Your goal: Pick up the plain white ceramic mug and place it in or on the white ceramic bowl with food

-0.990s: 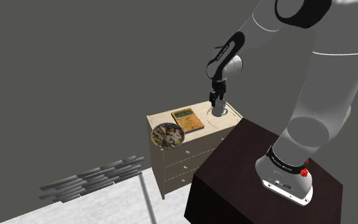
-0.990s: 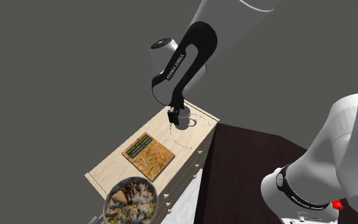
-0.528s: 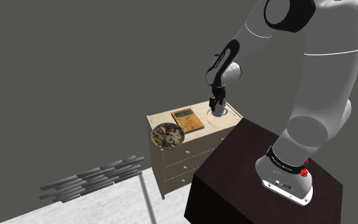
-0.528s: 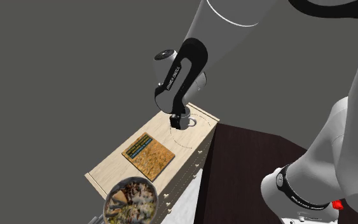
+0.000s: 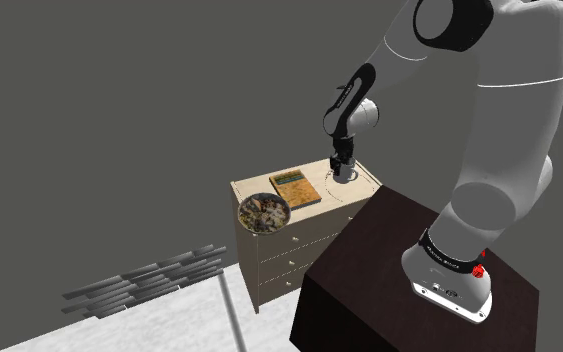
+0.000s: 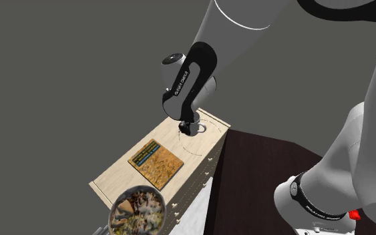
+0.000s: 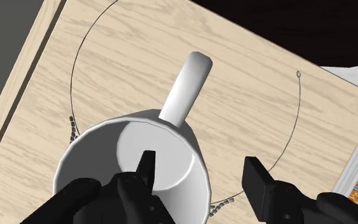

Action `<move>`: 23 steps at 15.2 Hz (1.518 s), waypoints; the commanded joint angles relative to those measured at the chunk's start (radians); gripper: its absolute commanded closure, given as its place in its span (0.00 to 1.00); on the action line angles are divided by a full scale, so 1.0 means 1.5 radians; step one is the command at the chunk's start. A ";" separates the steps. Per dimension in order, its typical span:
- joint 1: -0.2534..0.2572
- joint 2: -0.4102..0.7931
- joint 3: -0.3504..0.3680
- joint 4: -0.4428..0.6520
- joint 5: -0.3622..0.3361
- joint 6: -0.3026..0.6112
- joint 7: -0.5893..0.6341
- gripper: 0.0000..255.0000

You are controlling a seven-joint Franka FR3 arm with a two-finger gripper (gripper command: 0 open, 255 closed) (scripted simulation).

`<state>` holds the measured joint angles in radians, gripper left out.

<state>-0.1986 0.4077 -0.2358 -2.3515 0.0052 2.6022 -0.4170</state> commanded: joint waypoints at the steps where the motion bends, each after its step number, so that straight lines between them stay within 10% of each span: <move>1: 0.000 0.000 0.000 0.000 0.000 0.000 0.000 1.00; 23: 0.018 -0.125 -0.024 -0.011 -0.039 -0.112 0.019 1.00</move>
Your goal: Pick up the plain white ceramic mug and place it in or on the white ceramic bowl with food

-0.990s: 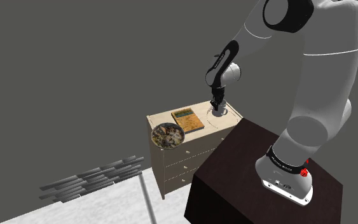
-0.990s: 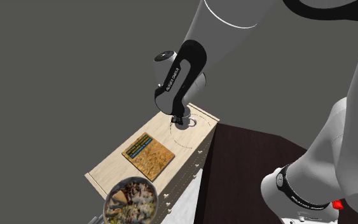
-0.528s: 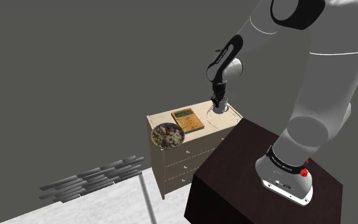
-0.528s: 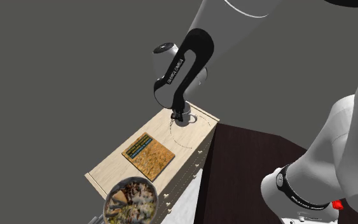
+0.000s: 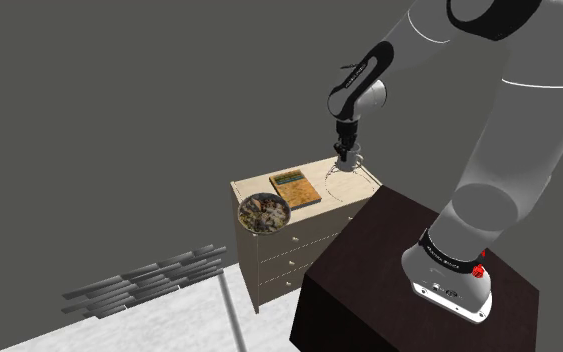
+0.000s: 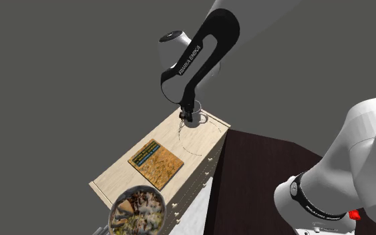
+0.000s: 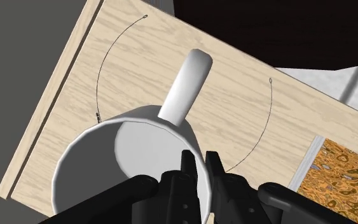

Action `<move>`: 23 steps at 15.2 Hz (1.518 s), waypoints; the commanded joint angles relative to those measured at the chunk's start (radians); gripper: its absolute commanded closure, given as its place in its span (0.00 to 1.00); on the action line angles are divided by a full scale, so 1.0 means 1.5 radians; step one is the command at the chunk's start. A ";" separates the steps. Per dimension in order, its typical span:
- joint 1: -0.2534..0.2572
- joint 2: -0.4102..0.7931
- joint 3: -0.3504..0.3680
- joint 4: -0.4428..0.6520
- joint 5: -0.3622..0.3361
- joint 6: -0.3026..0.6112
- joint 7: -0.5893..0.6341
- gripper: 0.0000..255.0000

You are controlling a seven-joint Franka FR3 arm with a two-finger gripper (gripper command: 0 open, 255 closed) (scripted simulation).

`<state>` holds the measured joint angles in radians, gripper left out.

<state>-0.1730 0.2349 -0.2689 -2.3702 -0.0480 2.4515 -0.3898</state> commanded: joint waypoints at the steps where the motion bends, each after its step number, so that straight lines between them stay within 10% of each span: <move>1: 0.002 -0.018 -0.003 0.002 -0.006 -0.020 0.002 1.00; 15: 0.008 -0.120 -0.009 0.023 -0.034 -0.140 0.016 1.00; 23: 0.081 -0.167 0.060 -0.021 -0.021 -0.152 0.149 1.00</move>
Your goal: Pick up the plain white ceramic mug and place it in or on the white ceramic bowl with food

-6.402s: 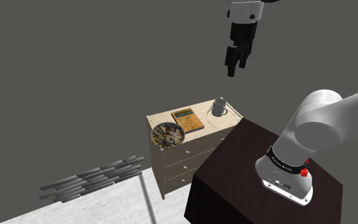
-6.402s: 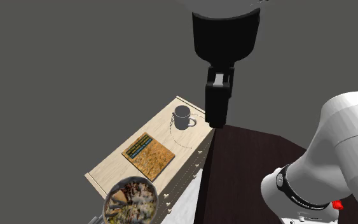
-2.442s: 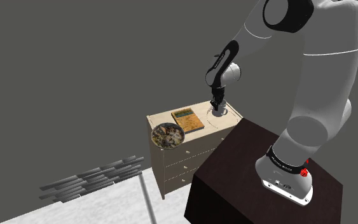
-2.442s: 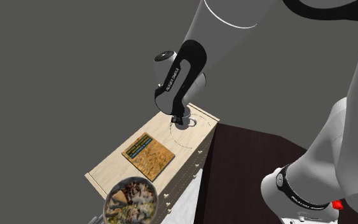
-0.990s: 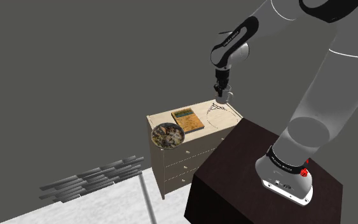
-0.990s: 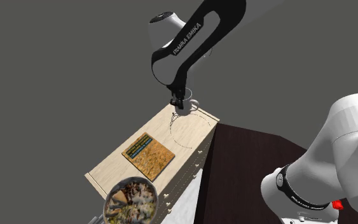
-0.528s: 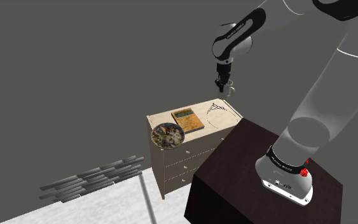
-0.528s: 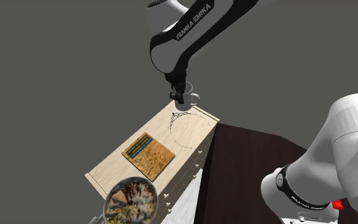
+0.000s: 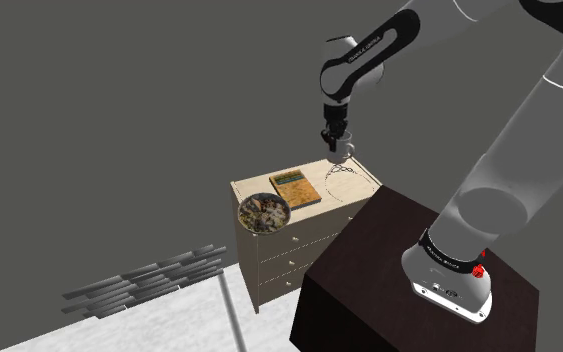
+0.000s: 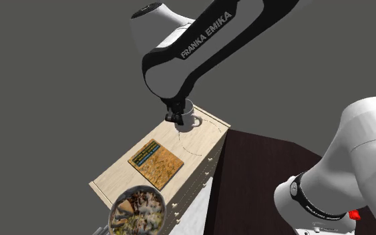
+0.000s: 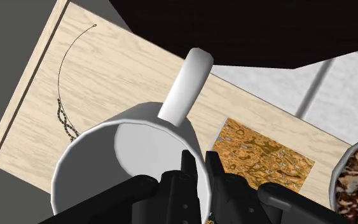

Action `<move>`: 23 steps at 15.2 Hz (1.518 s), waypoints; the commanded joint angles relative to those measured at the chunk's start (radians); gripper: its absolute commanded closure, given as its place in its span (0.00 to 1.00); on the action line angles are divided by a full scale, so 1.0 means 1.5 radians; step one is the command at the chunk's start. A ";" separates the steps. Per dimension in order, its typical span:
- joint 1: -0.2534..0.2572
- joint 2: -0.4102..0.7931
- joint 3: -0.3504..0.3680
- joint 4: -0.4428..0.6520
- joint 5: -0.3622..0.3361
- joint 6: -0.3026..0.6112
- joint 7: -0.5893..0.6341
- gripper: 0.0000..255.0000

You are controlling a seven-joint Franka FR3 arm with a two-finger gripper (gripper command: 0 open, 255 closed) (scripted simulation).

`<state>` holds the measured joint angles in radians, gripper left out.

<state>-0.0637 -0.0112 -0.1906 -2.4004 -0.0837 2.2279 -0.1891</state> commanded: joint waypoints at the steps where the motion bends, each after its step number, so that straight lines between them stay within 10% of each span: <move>1: 0.017 -0.006 0.017 -0.003 0.006 -0.005 0.031 1.00; 23: 0.208 0.088 0.205 0.152 0.076 -0.068 0.364 1.00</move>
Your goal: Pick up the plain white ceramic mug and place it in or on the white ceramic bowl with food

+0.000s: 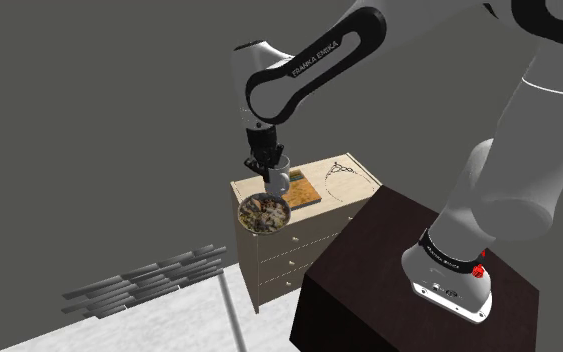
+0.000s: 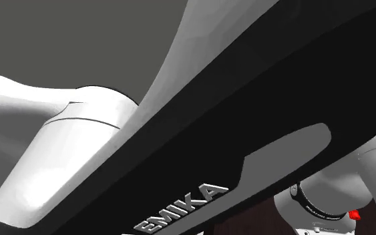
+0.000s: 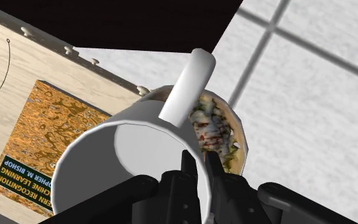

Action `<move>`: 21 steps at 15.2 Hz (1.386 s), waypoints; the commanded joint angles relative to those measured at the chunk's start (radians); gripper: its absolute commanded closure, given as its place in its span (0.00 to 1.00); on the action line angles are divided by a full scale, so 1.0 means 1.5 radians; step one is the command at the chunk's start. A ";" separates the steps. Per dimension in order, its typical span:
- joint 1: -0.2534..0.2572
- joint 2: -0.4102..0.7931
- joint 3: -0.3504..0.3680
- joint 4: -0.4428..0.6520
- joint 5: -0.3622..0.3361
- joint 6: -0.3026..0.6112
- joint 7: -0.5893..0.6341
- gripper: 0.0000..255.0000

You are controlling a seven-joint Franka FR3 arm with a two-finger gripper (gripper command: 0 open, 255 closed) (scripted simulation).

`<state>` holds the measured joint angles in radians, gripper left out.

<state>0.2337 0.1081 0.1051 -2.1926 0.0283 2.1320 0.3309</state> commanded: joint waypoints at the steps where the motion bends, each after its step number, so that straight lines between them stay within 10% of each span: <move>1: 0.020 0.023 0.017 0.035 0.002 -0.010 0.037 1.00; 21: 0.025 0.134 0.012 0.002 -0.013 0.132 0.043 1.00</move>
<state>0.2711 0.3064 0.1231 -2.1904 0.0100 2.3278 0.3943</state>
